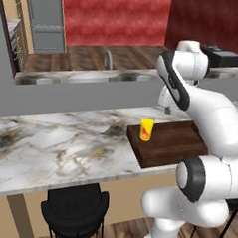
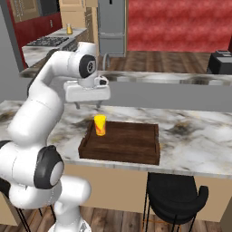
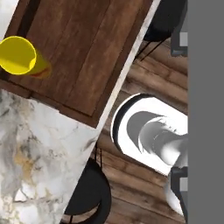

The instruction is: There is a tray on the dining counter. Grab the cup, mug, and pitcher and place them on the tray. The pitcher may be placed next to the tray if it cannot fit the tray.

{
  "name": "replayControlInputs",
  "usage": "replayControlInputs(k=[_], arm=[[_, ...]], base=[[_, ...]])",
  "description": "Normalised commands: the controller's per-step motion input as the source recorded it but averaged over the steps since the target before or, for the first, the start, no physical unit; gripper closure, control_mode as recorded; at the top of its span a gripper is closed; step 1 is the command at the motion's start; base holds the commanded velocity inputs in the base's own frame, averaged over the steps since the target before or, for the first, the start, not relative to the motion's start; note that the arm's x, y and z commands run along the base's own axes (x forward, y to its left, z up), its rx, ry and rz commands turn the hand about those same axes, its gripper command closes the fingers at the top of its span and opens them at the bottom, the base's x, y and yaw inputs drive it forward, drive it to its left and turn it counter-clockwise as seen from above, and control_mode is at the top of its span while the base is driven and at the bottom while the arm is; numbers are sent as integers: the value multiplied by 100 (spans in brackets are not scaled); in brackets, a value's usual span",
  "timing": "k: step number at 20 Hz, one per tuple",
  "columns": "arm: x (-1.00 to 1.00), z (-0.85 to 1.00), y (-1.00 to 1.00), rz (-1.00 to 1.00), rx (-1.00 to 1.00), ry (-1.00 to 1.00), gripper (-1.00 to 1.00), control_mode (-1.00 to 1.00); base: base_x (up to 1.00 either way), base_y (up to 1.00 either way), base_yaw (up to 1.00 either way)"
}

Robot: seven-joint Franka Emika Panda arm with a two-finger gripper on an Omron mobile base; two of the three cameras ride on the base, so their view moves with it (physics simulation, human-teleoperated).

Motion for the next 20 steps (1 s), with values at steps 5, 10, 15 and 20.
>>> replayControlInputs(k=[5,10,15,20], arm=[[-67,14,0,-38,-2,-30,-100,-100],[-69,15,0,-38,0,-12,-100,-100],[-25,35,0,-33,0,0,-100,-100],[-1,11,0,-16,0,0,-100,-100]], base=[[0,0,0],[0,0,0],[0,0,0],[0,0,0]])
